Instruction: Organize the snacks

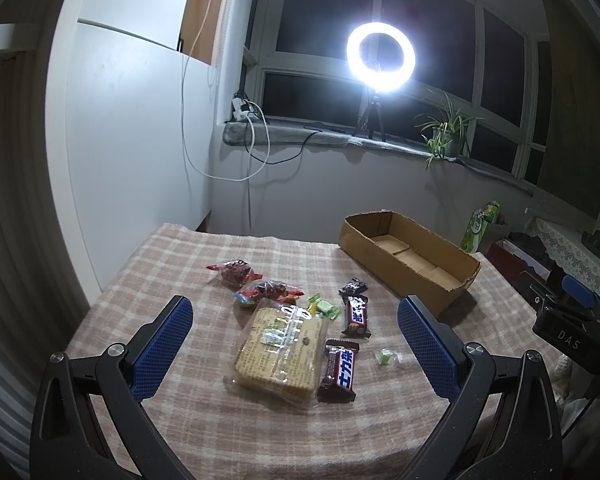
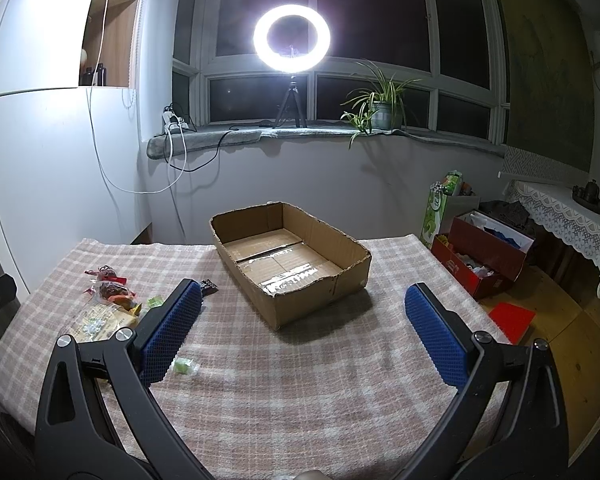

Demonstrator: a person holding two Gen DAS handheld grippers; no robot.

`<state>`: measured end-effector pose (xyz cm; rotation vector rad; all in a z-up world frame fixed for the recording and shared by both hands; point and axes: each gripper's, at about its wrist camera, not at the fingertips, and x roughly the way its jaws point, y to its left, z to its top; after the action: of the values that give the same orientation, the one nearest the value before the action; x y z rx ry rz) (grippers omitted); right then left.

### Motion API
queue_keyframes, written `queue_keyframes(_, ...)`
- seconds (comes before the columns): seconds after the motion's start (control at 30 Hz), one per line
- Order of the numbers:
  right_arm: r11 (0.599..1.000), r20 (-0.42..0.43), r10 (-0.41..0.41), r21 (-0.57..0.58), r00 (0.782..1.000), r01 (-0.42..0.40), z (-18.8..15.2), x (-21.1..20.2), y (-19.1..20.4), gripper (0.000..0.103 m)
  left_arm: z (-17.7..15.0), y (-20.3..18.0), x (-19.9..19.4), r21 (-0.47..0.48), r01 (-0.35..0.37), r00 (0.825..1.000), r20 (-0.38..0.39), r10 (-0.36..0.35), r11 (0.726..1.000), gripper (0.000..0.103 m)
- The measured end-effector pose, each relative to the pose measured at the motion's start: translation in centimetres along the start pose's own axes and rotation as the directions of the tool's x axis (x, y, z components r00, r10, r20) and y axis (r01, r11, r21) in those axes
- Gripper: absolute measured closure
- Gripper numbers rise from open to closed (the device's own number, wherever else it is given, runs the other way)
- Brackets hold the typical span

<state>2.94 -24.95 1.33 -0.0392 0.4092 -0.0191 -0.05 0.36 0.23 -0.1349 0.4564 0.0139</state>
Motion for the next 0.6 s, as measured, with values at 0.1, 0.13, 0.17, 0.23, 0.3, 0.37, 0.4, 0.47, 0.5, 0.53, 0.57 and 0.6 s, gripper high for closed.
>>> queue_keyframes(0.1,1.000,0.000,-0.002,-0.002,1.000,0.002,-0.04,0.01,0.03,0.000,-0.07,0.00,-0.02,-0.001,0.000,1.000,-0.001,0.000,1.000,0.001)
queue_keyframes(0.13,1.000,-0.001,-0.001,-0.001,1.000,0.001,-0.06,0.03,0.01,0.000,-0.06,0.01,-0.01,-0.002,0.001,1.000,-0.001,-0.001,1.000,0.001)
queue_keyframes(0.17,1.000,-0.002,0.000,0.000,1.000,0.000,0.04,-0.02,-0.02,0.000,-0.07,0.03,-0.02,-0.003,0.003,1.000,-0.001,-0.003,1.000,0.001)
queue_keyframes(0.23,1.000,-0.002,-0.001,-0.001,1.000,0.001,0.11,-0.05,-0.02,0.000,-0.08,0.02,-0.03,-0.003,0.003,1.000,-0.001,-0.003,1.000,0.001)
queue_keyframes(0.3,1.000,-0.001,-0.001,0.000,1.000,0.001,0.06,-0.06,-0.05,0.000,-0.10,0.05,-0.04,-0.003,0.003,1.000,-0.001,-0.003,1.000,0.001)
queue_keyframes(0.37,1.000,-0.001,0.000,0.000,1.000,0.000,0.02,0.00,-0.02,0.000,-0.08,0.04,-0.03,-0.004,0.004,1.000,0.000,-0.004,1.000,0.001)
queue_keyframes(0.4,1.000,-0.001,0.000,-0.001,1.000,0.000,0.05,-0.03,-0.02,0.000,-0.08,0.00,-0.03,-0.003,0.003,1.000,0.000,-0.003,1.000,0.001)
queue_keyframes(0.47,1.000,-0.002,0.000,0.000,1.000,0.000,0.01,0.05,-0.03,0.000,-0.08,0.06,-0.03,-0.004,0.004,1.000,-0.002,-0.004,1.000,0.001)
queue_keyframes(0.5,1.000,-0.003,0.000,0.000,1.000,0.000,0.02,0.06,-0.04,0.000,-0.08,0.06,-0.03,-0.004,0.004,1.000,-0.001,-0.004,1.000,0.001)
queue_keyframes(0.53,1.000,-0.002,0.000,0.000,1.000,0.000,-0.01,0.05,-0.03,0.000,-0.09,0.02,-0.03,-0.003,0.003,1.000,-0.001,-0.003,1.000,0.001)
queue_keyframes(0.57,1.000,-0.003,-0.001,0.000,1.000,0.001,0.00,0.04,-0.03,0.000,-0.10,0.00,-0.03,-0.003,0.003,1.000,-0.001,-0.003,1.000,0.001)
queue_keyframes(0.6,1.000,-0.004,0.000,0.000,1.000,0.000,0.03,0.02,-0.05,0.000,-0.11,0.01,-0.04,-0.003,0.003,1.000,-0.001,-0.003,1.000,0.001)
